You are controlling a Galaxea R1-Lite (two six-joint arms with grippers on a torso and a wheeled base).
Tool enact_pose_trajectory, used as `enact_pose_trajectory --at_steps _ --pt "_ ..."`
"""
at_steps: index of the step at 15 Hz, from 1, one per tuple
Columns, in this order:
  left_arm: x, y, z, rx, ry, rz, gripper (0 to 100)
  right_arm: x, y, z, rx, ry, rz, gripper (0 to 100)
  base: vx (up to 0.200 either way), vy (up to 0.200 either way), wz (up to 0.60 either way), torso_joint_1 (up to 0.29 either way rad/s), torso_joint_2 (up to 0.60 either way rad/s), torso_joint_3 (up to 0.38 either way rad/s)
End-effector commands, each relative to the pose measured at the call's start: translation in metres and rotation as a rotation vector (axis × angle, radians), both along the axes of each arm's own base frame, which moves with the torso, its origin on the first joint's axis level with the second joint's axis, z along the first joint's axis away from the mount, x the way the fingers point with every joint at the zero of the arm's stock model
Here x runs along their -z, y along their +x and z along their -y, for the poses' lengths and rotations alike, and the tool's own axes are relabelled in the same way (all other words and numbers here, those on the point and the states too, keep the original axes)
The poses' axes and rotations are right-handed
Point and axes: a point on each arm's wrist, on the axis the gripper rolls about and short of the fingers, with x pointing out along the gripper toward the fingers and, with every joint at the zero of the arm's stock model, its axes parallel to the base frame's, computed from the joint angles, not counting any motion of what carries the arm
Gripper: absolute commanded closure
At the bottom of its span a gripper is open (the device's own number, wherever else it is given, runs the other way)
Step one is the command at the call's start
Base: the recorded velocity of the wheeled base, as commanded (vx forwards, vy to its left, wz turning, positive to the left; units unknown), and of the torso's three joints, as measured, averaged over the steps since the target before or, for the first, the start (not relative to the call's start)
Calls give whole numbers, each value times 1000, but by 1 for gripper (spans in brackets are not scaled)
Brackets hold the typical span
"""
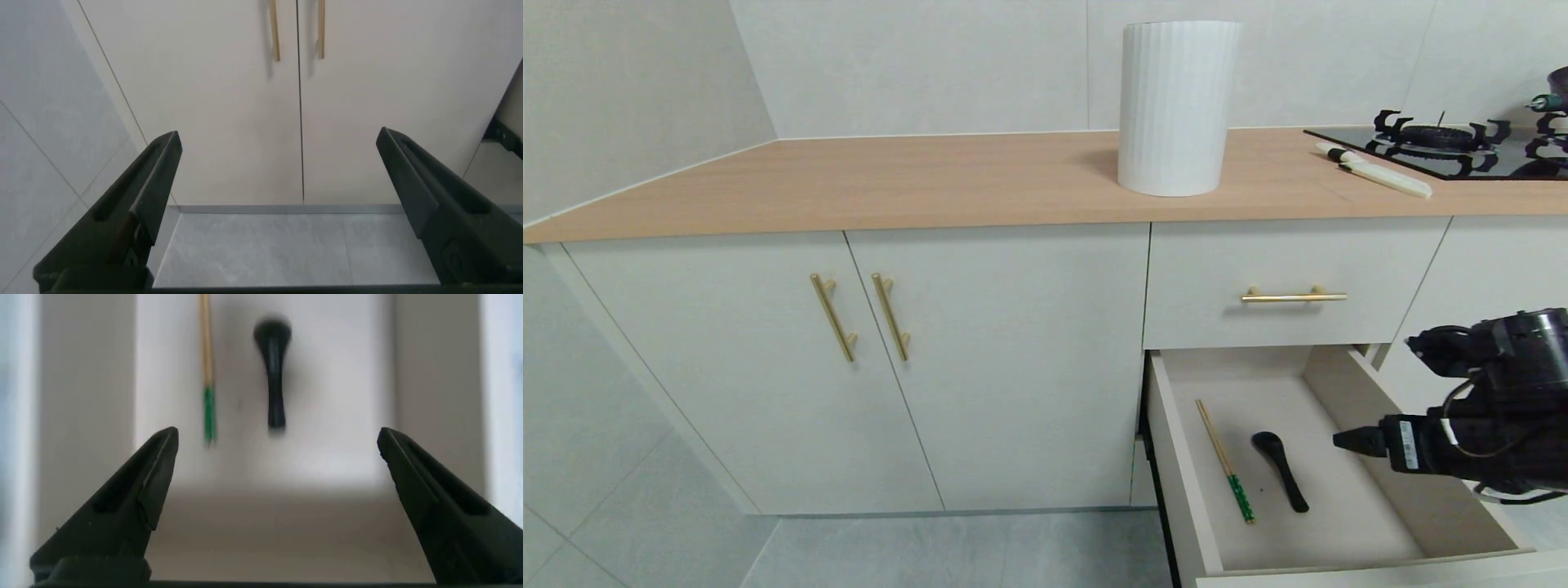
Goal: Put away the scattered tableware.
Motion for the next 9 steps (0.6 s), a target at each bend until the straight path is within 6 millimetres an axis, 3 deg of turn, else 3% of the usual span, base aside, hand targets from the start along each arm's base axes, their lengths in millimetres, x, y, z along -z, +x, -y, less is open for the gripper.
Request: enact_pose_trajectory --at_steps 1,3,9 --pt "0 0 0 0 1 1 0 -39 -67 0 -60 31 51 0 0 0 0 0 0 0" --pt "0 0 0 0 1 1 0 -37 -85 -2 -98 25 18 0 0 0 0 0 0 0" --pt "0 0 0 0 1 1 0 -24 -92 -3 -124 0 -32 0 0 0 0 0 0 0"
